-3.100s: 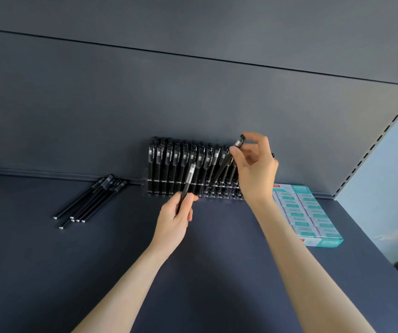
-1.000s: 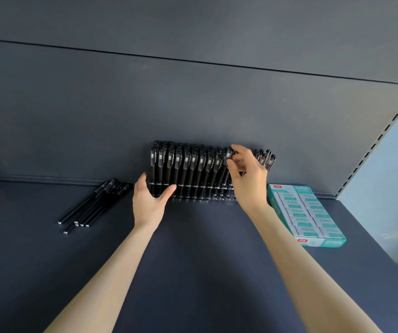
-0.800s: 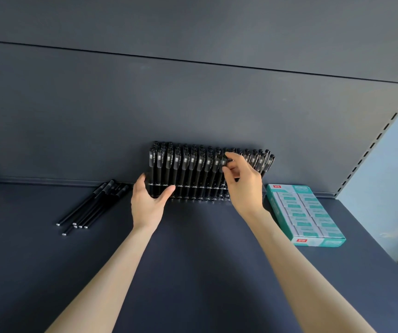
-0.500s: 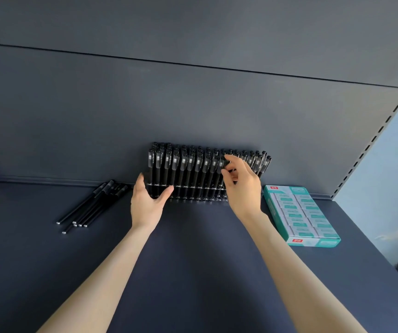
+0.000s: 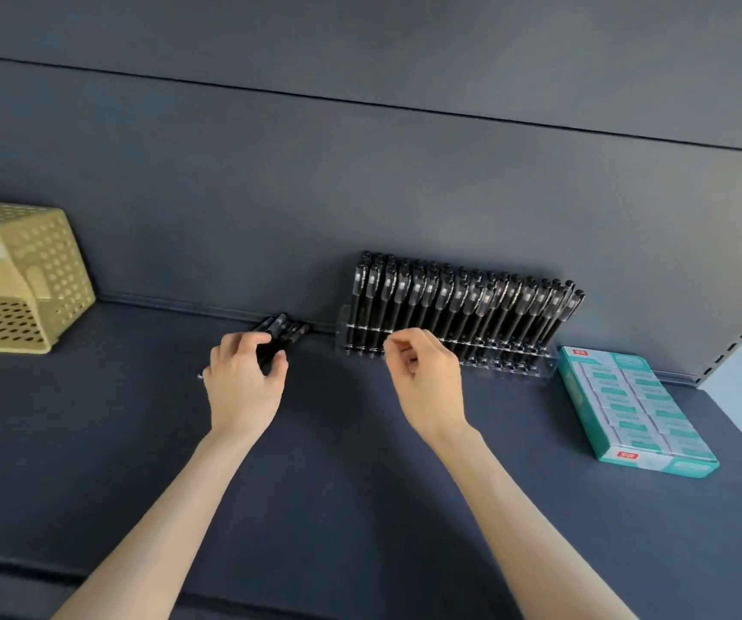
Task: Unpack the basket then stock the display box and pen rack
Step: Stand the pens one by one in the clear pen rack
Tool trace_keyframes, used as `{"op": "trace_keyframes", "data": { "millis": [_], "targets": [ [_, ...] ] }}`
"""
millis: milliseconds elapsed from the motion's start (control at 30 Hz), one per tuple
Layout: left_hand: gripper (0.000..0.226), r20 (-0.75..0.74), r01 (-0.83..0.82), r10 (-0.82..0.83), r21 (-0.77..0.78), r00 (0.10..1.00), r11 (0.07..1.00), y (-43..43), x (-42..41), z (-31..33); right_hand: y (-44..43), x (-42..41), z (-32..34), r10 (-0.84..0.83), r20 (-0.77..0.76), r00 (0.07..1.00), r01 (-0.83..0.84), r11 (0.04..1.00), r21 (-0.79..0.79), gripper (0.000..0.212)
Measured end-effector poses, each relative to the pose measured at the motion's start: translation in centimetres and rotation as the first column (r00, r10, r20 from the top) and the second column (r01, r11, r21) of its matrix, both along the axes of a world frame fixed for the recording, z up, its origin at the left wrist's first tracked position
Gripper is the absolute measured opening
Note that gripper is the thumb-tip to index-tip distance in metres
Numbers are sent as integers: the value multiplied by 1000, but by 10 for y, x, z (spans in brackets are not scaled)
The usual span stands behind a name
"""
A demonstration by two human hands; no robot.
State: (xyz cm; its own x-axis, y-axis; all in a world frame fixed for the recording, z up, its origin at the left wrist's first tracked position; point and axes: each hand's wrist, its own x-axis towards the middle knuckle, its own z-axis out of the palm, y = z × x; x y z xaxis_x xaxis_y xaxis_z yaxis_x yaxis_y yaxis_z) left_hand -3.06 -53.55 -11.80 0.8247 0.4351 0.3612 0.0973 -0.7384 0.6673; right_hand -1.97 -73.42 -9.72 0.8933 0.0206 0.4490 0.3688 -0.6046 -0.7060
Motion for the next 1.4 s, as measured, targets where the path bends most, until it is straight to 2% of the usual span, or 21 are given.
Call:
{"op": "trace_keyframes", "data": {
  "millis": [133,267,367,500,633,767,867,1133,1233,1400],
  "targets": [
    [39,-122,-3,9,52,992,999,41,6,-5,51,2,-11,32,-74,997,-35,999,-40,9],
    [50,-235,154,-127,102,964,983,76,18,-10,105,11,-22,-23,-139,990,6,993,-121,13],
    [48,-258,295,-249,159,934,942,97,28,-13,140,22,-30,-104,-202,974,65,979,-191,21],
    [34,-245,423,-397,59,884,904,122,39,-9,171,32,-36,-250,-240,938,188,949,-251,38],
    [26,-262,464,-446,7,856,886,141,49,-7,187,39,-39,-343,-255,904,261,916,-305,51],
    [40,-306,474,-438,54,846,879,140,58,-6,193,45,-39,-350,-323,879,284,930,-235,54],
    [42,-378,498,-425,120,823,859,137,63,-5,192,47,-38,-333,-364,870,285,941,-181,53],
    [34,-521,562,-458,51,721,826,143,79,4,197,46,-34,-343,-370,863,322,939,-119,39],
    [30,-482,570,-499,2,720,821,145,75,6,196,44,-32,-316,-382,869,334,942,-19,30],
    [27,-290,581,-611,-192,736,791,145,61,5,179,37,-25,-173,-441,881,326,896,300,31]
  ]
}}
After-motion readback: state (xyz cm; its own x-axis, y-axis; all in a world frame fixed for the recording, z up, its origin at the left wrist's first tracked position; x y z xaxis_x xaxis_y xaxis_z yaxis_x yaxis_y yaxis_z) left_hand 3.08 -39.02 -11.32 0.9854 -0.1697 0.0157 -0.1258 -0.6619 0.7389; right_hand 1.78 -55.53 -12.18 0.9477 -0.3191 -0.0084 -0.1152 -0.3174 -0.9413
